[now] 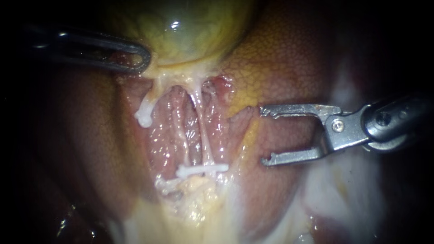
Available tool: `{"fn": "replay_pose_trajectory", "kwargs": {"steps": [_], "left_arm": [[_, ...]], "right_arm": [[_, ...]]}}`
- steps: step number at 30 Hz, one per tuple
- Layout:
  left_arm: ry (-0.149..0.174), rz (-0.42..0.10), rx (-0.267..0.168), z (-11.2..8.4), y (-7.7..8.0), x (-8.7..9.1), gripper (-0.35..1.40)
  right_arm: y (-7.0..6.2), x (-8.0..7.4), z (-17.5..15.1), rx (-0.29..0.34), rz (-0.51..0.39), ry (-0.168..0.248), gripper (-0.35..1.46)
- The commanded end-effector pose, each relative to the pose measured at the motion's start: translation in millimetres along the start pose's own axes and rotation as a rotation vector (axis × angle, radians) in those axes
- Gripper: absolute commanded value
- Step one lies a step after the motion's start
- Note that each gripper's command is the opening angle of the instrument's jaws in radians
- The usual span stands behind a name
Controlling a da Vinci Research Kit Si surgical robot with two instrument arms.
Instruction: Going back first clip right tube
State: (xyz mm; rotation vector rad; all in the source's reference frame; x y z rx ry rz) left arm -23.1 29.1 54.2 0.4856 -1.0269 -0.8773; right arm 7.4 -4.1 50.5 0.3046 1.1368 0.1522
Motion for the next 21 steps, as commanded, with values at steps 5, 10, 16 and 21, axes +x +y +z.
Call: {"fn": "replay_pose_trajectory", "kwargs": {"steps": [5, 10, 16, 21], "left_arm": [[0.000, 0.008, 0.004, 1.8, 0.4, 0.8, -0.35], [0.000, 0.009, 0.003, 2.2, 0.6, 0.9, -0.35], [0.000, 0.009, 0.003, 2.1, 0.6, 0.9, -0.35], [0.000, 0.008, 0.004, 2.0, 0.6, 0.9, -0.35]], "right_arm": [[0.0, -0.1, -0.1, 0.001, 0.000, 0.000, 0.50], [0.0, -0.1, -0.1, 0.001, -0.001, 0.000, 0.50], [0.0, -0.2, -0.1, 0.004, -0.001, 0.001, 0.50], [-0.2, -0.3, 0.0, 0.004, -0.003, 0.001, 0.50]]}}
